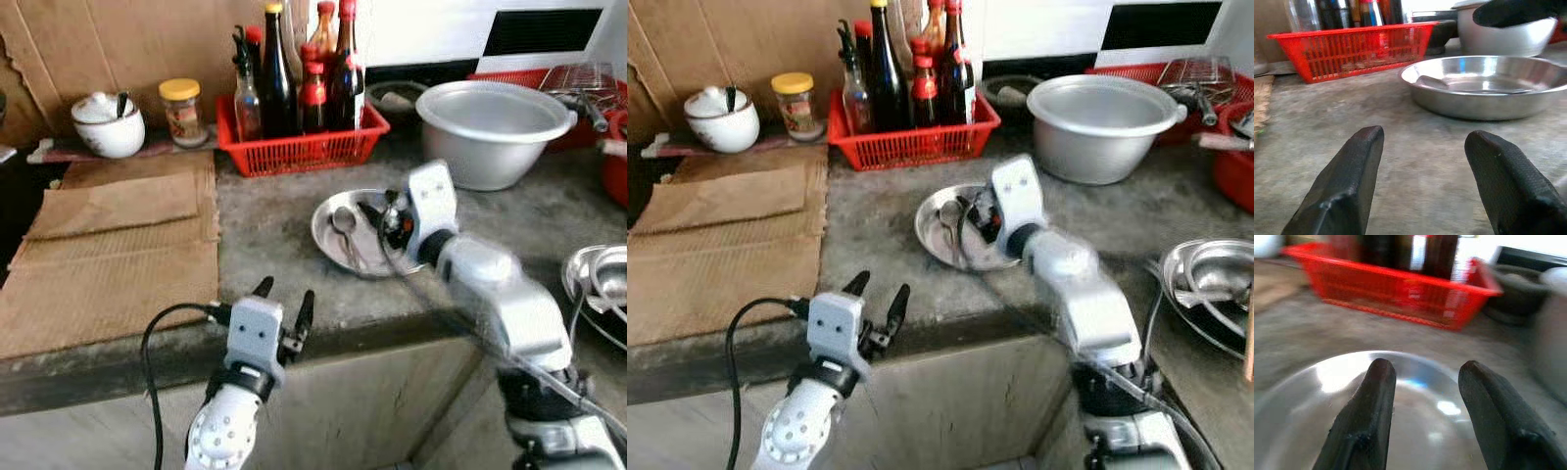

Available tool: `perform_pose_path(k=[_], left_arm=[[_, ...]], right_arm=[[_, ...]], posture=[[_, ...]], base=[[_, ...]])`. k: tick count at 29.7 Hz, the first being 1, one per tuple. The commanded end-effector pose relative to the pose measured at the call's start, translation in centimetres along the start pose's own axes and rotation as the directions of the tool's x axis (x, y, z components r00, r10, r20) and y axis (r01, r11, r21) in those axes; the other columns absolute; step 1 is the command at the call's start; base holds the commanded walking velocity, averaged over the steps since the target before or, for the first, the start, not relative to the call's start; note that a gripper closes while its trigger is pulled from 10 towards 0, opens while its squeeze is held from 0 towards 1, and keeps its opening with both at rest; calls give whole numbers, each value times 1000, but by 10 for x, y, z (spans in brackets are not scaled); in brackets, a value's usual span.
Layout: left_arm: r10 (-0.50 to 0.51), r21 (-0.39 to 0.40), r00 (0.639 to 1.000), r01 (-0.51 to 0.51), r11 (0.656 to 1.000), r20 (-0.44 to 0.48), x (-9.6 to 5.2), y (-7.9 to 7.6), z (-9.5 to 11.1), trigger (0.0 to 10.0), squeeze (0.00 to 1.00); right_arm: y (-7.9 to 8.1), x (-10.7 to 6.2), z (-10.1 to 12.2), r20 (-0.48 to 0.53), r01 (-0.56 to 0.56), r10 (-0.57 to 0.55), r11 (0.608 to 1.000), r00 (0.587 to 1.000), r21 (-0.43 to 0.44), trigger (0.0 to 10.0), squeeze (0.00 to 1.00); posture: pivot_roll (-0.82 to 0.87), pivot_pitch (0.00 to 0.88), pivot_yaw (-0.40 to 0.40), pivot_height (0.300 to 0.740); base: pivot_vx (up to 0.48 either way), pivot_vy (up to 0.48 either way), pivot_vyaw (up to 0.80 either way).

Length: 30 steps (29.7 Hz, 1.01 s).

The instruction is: Kitchen organization

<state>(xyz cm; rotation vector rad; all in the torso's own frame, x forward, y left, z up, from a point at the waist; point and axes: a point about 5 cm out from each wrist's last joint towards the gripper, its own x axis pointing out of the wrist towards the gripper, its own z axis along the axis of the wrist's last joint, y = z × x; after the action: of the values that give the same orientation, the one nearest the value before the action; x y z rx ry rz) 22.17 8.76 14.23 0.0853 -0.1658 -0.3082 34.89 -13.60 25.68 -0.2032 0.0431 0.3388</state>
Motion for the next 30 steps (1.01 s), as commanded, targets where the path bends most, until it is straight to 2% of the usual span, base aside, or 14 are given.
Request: perform_pose_path(k=[1, 7, 11, 12, 13, 14, 17, 18, 19, 20, 21, 23, 26, 30], left_arm=[[-3, -2, 1000, 3, 1000, -15, 0, -2, -1, 10000, 0], [0, -3, 1000, 0, 1000, -24, 0, -2, -3, 10000, 0], [3, -3, 1000, -3, 1000, -27, 0, -2, -3, 10000, 0], [3, -3, 1000, -3, 1000, -28, 0, -2, -4, 10000, 0], [3, -3, 1000, -3, 1000, -28, 0, -2, -4, 10000, 0], [1, -3, 1000, -1, 1000, -29, 1, -2, -4, 10000, 0], [0, -4, 1000, 0, 1000, -30, 1, -2, -4, 10000, 0], [-1, -5, 1000, 1, 1000, -30, 1, -3, -5, 10000, 0], [-1, -6, 1000, 1, 1000, -30, 1, -3, -5, 10000, 0], [-2, -7, 1000, 2, 1000, -31, 1, -3, -5, 10000, 0], [-3, -8, 999, 2, 1000, -33, 1, -3, -5, 10000, 0], [-4, -9, 999, 3, 1000, -33, 1, -3, -5, 10000, 0], [-3, -11, 999, 3, 1000, -35, 1, -3, -6, 10000, 0], [-3, -13, 999, 2, 1000, -40, 1, -3, -7, 10000, 0]], right_arm=[[-5, 4, 6, -41, 18, -17, 1000, 999, 19, 10000, 0], [-4, 12, 6, -240, -113, 126, 991, 963, 67, 10000, 0], [-3, 14, 5, -265, -143, 149, 989, 953, 41, 10000, 0], [-2, 14, 4, -272, -165, 168, 986, 947, 36, 10000, 114], [-2, 14, 4, -272, -165, 168, 986, 947, 36, 10000, 114], [0, 13, 0, -281, -194, 202, 979, 938, 57, 10000, 1000], [2, 13, 0, -298, -220, 236, 972, 925, 85, 10000, 1000], [2, 13, 1, -296, -226, 246, 969, 923, 98, 10000, 875], [3, 13, 2, -296, -232, 255, 967, 921, 108, 10000, 875], [4, 13, 5, -295, -244, 268, 963, 917, 116, 10000, 204], [4, 13, 6, -299, -244, 267, 963, 916, 111, 10000, 0], [1, 16, 10, -314, -183, 200, 980, 928, 82, 10000, 0], [2, 16, 12, -473, -182, 147, 983, 869, -28, 10000, 0], [10, 15, 15, -477, -266, 255, 963, 841, 47, 10000, 0]], posture=[[28, 75, -37, 740], [33, 75, -41, 740], [35, 74, -47, 740], [35, 72, -46, 740], [35, 72, -46, 740], [35, 69, -45, 740], [35, 68, -45, 740], [32, 65, -44, 740], [32, 65, -44, 740], [32, 64, -41, 740], [32, 64, -41, 740], [33, 61, -44, 740], [30, 58, -43, 740], [35, 55, -45, 740]], base=[[0, 0, 0], [0, 0, 0], [0, 0, 0], [0, 0, 0], [0, 0, 0], [0, 0, 0], [0, 0, 0], [0, 0, 0], [0, 0, 0], [0, 0, 0], [0, 0, 0], [0, 0, 0], [0, 0, 0], [0, 0, 0]])
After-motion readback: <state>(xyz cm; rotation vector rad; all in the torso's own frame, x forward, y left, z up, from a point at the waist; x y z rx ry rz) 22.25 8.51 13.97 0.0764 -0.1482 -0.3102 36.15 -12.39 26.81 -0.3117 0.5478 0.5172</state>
